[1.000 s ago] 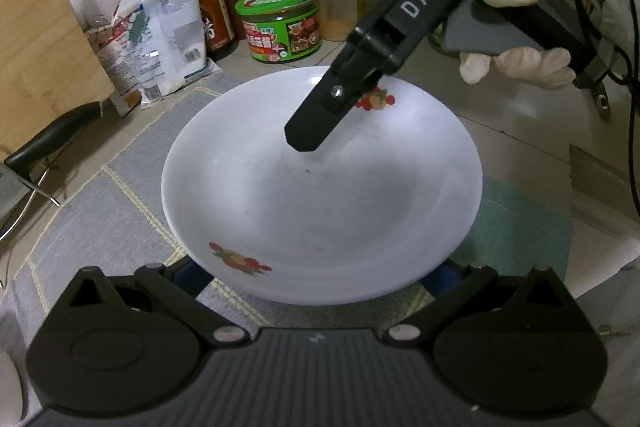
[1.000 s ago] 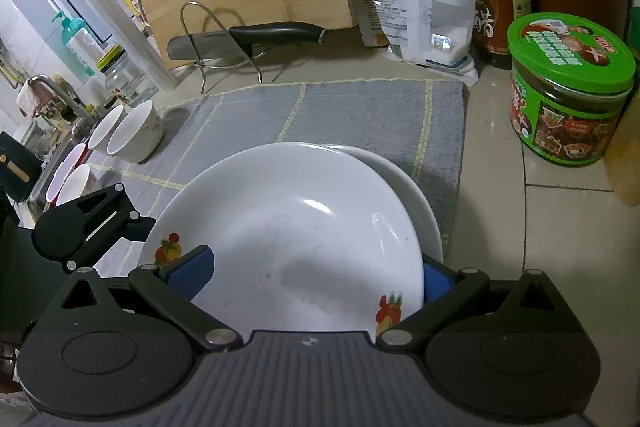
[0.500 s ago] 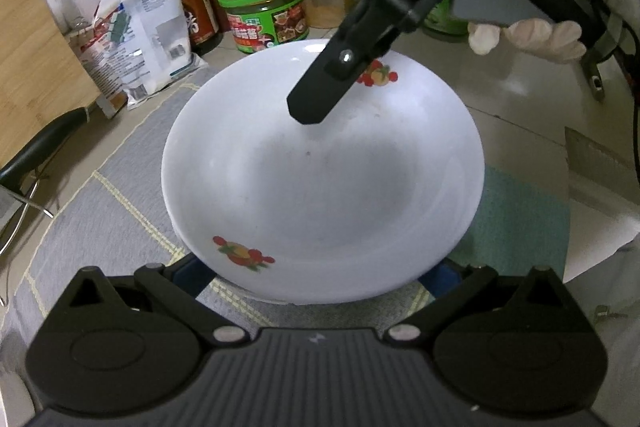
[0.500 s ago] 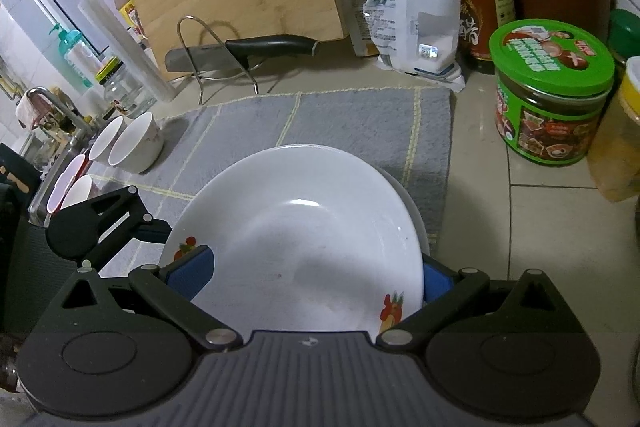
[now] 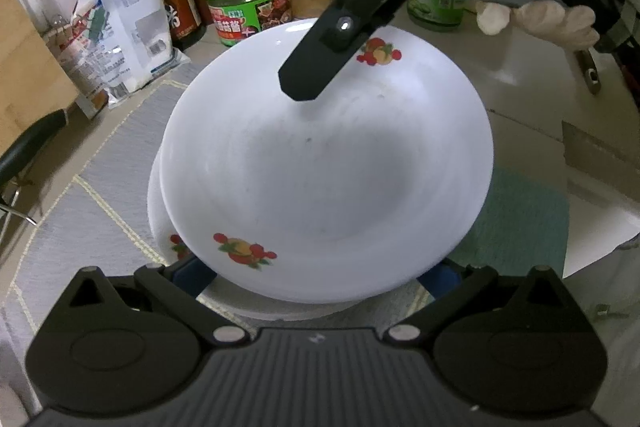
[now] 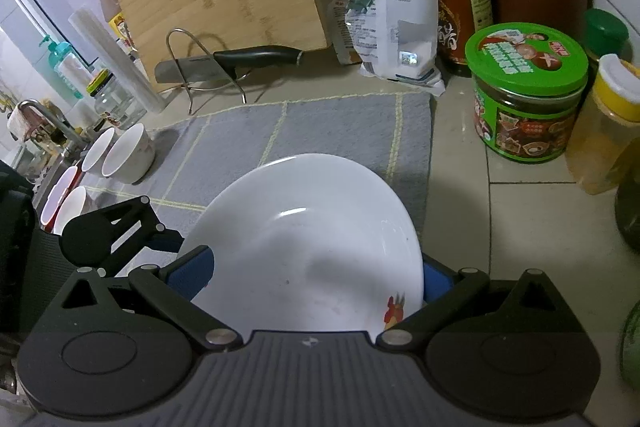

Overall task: Organize plates and bowls
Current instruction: 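Lower the oval dish onto the stacked plates with the right tool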

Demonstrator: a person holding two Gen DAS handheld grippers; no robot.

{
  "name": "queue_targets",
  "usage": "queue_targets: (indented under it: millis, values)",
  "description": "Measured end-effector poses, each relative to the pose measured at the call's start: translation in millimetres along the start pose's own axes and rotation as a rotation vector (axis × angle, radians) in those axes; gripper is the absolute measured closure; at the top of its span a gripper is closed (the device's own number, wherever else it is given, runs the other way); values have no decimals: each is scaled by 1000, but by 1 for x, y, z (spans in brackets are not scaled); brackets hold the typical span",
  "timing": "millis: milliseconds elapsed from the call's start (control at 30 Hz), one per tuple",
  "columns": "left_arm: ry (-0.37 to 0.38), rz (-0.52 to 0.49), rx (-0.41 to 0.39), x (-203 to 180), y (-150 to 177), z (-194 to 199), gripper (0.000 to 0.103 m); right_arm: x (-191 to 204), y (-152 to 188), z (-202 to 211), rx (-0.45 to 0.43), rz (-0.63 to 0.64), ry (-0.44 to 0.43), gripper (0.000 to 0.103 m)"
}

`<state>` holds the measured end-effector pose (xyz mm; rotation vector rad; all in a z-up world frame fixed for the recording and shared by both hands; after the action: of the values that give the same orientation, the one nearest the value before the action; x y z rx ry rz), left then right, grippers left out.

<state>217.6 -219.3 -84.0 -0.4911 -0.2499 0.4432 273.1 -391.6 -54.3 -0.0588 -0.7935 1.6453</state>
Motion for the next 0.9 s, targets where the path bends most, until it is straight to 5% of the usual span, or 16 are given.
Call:
queue_targets:
  millis: [900]
  values:
    - [96,-35,183,12,-21,-18,1,1,-5,-2,56,-20,75,0]
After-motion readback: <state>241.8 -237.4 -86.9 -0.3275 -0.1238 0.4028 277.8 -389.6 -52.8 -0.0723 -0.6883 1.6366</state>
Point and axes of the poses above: each gripper's, at about its wrist camera, not at the fingertips, and z roughly against the way its jaws point, x to its left, y to its underside, the point moved 1 cm from there along -z, roughly the way its jaws point, and after that the axes turned 2 degrees about x, right-handed, at the moved point
